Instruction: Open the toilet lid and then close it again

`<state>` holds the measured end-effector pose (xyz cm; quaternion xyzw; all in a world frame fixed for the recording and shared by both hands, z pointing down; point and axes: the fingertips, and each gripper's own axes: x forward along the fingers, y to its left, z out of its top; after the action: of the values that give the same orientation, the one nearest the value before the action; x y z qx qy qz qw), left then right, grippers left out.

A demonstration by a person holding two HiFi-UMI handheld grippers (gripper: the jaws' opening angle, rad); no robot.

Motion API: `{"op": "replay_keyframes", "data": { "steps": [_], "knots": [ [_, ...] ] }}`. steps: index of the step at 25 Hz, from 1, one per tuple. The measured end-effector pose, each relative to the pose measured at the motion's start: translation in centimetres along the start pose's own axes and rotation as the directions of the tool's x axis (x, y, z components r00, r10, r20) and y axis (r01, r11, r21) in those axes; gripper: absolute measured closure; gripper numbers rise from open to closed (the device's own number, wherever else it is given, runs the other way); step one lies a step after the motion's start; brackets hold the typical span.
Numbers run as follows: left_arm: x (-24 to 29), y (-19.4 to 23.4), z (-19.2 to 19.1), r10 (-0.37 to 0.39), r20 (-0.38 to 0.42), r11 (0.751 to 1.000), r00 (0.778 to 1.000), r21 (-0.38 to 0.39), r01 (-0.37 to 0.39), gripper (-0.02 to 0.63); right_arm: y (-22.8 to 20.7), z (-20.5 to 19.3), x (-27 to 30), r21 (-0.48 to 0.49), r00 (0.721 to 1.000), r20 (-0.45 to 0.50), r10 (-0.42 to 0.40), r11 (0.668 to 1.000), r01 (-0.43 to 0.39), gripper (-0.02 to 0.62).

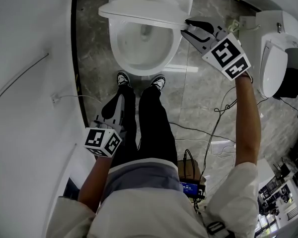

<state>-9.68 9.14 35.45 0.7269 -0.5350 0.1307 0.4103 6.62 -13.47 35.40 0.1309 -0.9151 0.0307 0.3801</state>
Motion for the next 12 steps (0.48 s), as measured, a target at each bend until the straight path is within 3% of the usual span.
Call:
{"op": "replay_keyframes", "data": {
  "steps": [12],
  "knots": [
    [-0.5,0.6,-1.8,0.001,-0.016,1.000,1.000,-0.005,-0.001,0.600,2.6,-1.1,0.4,0.008,1.000,0.001,0.019,1.000,-0.019,0.483]
  ]
}}
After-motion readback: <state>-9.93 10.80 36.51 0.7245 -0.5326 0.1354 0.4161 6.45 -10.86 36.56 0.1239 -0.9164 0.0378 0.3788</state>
